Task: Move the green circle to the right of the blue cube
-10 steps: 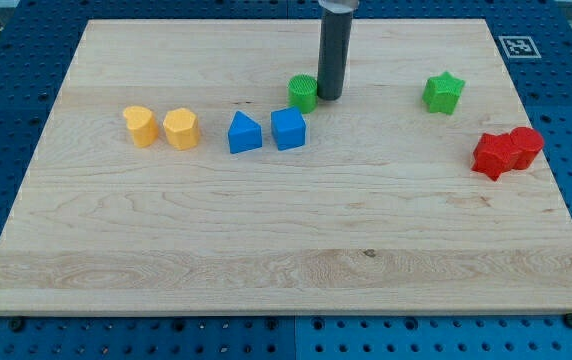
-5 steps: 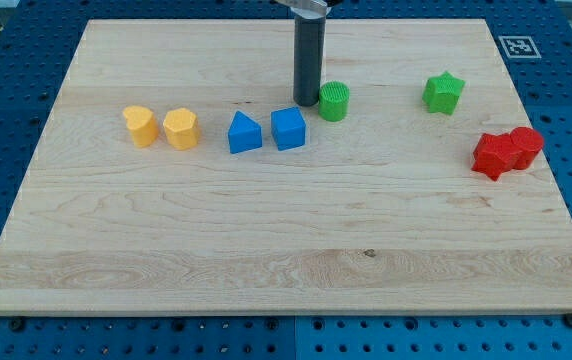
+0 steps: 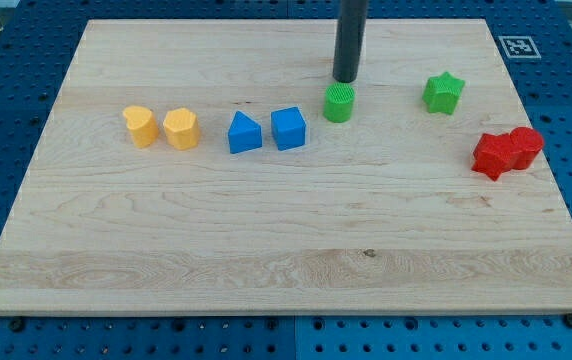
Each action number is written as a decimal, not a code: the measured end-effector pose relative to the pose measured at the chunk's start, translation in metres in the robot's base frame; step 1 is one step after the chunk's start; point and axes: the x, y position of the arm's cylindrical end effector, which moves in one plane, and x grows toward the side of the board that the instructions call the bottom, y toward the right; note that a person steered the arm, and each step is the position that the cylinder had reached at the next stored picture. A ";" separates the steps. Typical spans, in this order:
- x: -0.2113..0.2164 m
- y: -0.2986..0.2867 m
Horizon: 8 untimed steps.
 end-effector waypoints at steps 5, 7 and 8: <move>0.050 0.001; 0.057 0.001; 0.034 0.000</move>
